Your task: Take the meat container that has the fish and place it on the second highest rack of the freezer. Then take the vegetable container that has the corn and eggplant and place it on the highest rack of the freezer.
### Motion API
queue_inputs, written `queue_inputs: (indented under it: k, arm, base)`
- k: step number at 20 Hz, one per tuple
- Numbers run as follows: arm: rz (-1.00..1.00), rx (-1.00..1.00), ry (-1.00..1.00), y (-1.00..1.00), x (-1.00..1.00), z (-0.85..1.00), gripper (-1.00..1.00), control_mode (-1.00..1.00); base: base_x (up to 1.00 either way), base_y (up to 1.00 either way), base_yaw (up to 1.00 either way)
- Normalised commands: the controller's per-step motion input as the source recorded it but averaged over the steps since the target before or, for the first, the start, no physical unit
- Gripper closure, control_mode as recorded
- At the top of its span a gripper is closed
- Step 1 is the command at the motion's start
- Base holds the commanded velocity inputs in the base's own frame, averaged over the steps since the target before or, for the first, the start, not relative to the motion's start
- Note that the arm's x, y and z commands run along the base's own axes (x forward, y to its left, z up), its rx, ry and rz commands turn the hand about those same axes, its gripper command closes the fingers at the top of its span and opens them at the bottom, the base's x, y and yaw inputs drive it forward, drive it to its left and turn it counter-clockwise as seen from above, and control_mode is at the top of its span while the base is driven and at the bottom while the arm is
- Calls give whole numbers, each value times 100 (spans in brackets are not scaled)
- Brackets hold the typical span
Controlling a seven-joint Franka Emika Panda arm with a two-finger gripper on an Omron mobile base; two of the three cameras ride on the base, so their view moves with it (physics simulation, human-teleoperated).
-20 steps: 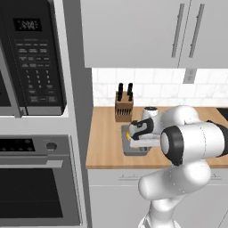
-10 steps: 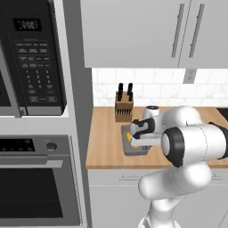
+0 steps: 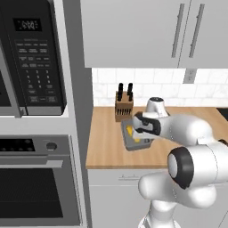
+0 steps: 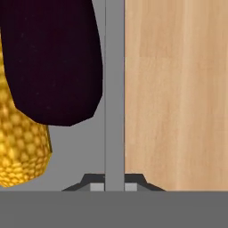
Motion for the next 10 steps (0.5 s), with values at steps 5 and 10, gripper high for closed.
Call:
queue_inputs:
  k: [5,10]
  arm:
    - [0,3,-11,-15,-24,56,100,-100]
    - [0,8,-13,-34,-42,64,100,-100]
  base:
    - [0,0,0]
    - [0,0,0]
